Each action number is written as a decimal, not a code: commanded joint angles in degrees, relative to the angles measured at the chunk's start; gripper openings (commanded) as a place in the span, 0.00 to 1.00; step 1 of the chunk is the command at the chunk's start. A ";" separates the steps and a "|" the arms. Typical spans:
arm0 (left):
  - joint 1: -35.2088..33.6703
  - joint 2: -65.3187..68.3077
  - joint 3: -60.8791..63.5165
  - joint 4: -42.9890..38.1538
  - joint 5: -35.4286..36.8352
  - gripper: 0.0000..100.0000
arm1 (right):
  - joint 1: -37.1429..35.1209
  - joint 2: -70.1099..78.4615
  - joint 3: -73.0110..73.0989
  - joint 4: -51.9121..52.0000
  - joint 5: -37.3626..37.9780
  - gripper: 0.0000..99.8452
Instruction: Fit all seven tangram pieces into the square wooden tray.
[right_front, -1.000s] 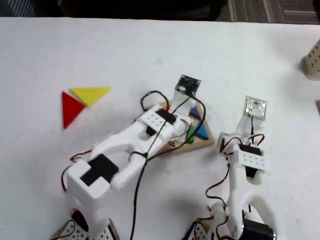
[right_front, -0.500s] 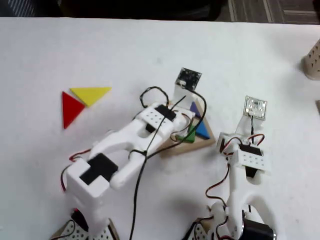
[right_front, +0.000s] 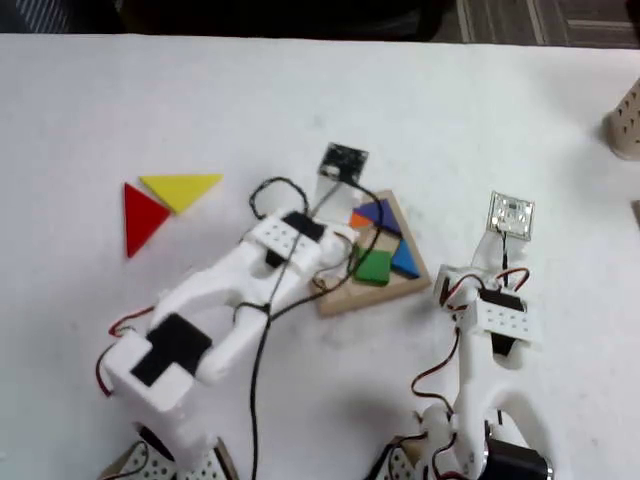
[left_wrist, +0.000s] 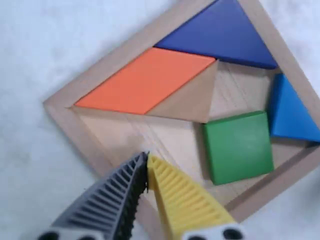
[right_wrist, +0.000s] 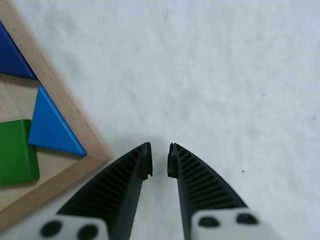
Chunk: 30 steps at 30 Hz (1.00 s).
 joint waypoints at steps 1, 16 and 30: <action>5.14 -7.34 1.85 -2.20 0.26 0.02 | -0.48 -1.63 -0.26 -0.92 0.62 0.06; -10.24 -10.86 10.46 -12.84 0.26 0.02 | -4.00 -3.56 -2.02 5.32 2.73 0.02; -29.49 -10.24 4.13 -13.01 0.35 0.02 | -31.16 -13.05 -2.90 18.24 0.97 0.02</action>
